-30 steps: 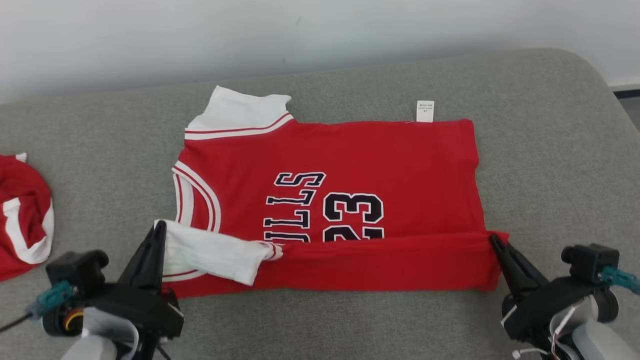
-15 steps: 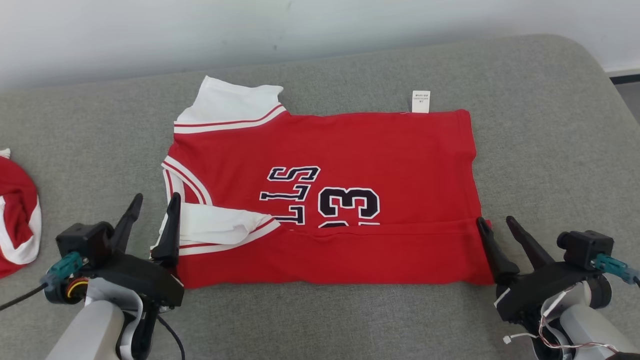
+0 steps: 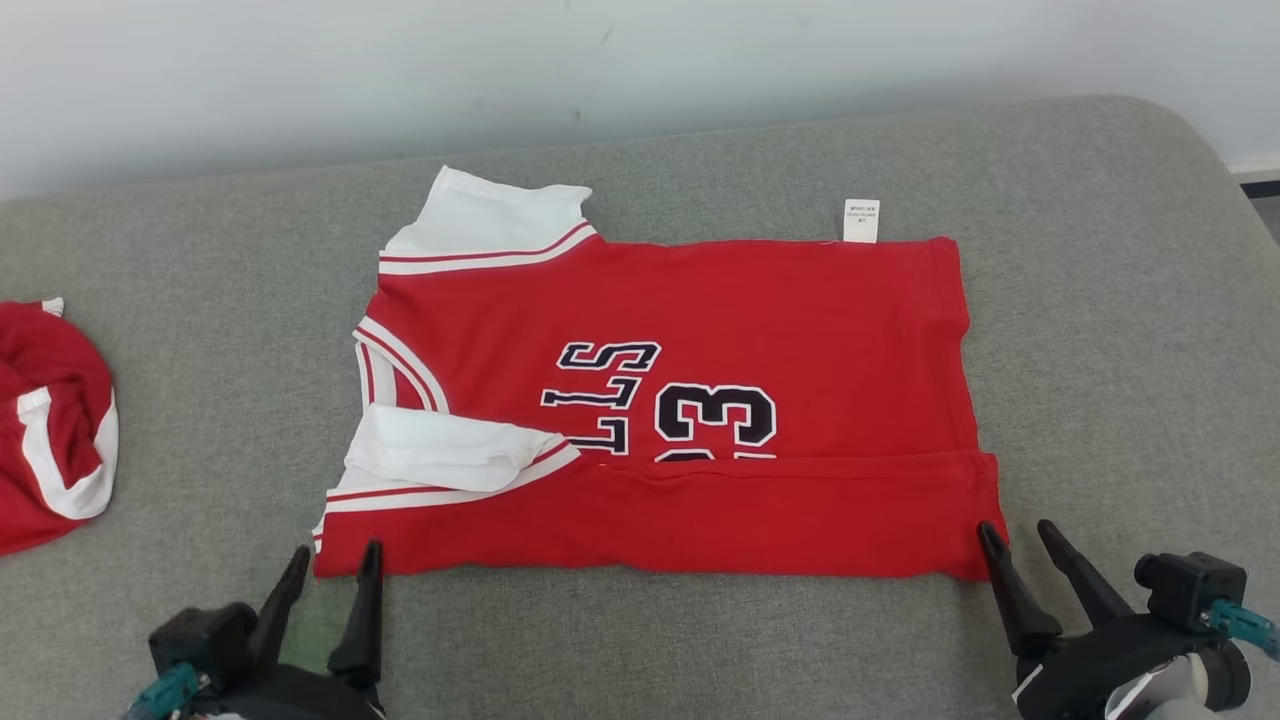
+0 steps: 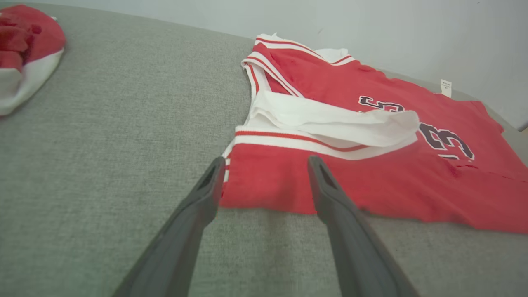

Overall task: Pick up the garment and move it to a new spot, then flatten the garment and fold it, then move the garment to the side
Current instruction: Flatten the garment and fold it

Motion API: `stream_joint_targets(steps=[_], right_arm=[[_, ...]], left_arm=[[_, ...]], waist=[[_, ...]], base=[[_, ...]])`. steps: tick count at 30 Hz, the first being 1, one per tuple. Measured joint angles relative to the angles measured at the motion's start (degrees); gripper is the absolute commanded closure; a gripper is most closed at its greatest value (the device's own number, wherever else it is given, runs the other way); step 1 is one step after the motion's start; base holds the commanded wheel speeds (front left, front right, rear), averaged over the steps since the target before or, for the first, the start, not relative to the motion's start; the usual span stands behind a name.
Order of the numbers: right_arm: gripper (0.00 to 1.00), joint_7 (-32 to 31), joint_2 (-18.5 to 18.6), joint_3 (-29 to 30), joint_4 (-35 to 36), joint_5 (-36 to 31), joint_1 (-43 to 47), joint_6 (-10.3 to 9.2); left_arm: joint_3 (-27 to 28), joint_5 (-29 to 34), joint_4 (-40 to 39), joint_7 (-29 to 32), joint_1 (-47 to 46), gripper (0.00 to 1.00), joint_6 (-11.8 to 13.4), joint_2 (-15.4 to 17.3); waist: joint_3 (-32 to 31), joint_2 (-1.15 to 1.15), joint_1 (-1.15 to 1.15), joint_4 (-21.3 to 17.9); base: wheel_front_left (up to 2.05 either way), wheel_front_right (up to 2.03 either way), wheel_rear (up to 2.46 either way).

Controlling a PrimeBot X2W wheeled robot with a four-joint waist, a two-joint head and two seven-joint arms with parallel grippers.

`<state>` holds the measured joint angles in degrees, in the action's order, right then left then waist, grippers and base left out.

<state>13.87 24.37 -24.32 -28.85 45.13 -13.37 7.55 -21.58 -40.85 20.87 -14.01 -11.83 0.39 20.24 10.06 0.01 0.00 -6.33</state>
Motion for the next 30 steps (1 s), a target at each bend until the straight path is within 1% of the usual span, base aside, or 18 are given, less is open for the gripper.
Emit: stream_joint_targets(steps=[7,11,12,13,14,15,19,23,26,30], right_arm=[[0.00,-1.45,-1.01,0.22,-1.15,-1.85,-0.12,0.00],[0.00,-2.93,-1.90,-0.09,-2.83,-2.40,-1.43,0.00],[0.00,-3.28,-2.24,-0.22,-3.31,-2.40,-1.65,0.00],[0.23,-3.36,-2.61,-0.36,-3.76,-2.43,-1.82,0.00],[0.74,-3.56,-2.91,-0.52,-4.15,-2.57,-1.99,0.00],[1.00,-3.58,-3.15,-0.66,-4.57,-2.75,-2.22,0.00],[1.00,-3.15,-3.53,-0.89,-5.65,-2.81,-2.93,0.00],[1.00,-2.24,-3.07,-0.52,-5.87,-2.68,-2.73,0.00],[1.00,-1.99,-2.67,-0.20,-5.44,-2.25,-0.97,0.00],[1.00,-2.12,-1.82,0.62,-3.82,-1.92,2.20,0.00]], left_arm=[[-0.08,0.21,2.46,0.24,-0.39,0.00,0.89,0.14],[-0.54,0.21,4.80,0.92,-2.61,0.00,0.57,-0.16],[-0.67,0.18,5.37,1.02,-3.17,0.00,0.10,-0.42],[-0.88,0.03,6.11,1.53,-3.70,0.00,0.03,-0.74],[-0.98,-0.08,6.88,1.57,-4.13,0.69,-0.23,-1.09],[-1.25,-0.08,7.91,2.01,-4.66,1.00,-0.46,-1.14],[-1.47,-0.55,10.94,1.97,-6.43,1.00,-1.71,-1.86],[-2.07,-0.59,12.66,1.40,-6.31,1.00,-2.93,-2.63],[-2.09,-0.68,12.49,0.54,-4.94,1.00,-3.37,-3.02],[-1.57,-1.09,10.12,-0.11,-0.74,1.00,-3.16,-3.63]], waist=[[0.60,0.00,0.00,-0.28],[1.17,0.00,0.00,-0.44],[1.28,0.00,0.00,-0.42],[1.35,0.00,0.00,-0.35],[1.38,0.00,0.00,-0.24],[1.40,0.00,0.00,-0.13],[1.08,0.00,0.00,0.43],[-0.20,0.00,0.00,1.09],[-1.67,0.00,0.01,1.71],[-3.85,0.00,0.00,2.64]], base=[[0.00,0.00,0.00],[0.00,0.00,0.00],[0.00,0.00,0.00],[0.00,0.00,0.00],[0.00,0.00,0.00],[0.00,0.00,0.00],[0.00,0.00,0.00],[0.00,0.00,0.00],[0.00,0.00,0.00],[0.00,0.00,0.00]])
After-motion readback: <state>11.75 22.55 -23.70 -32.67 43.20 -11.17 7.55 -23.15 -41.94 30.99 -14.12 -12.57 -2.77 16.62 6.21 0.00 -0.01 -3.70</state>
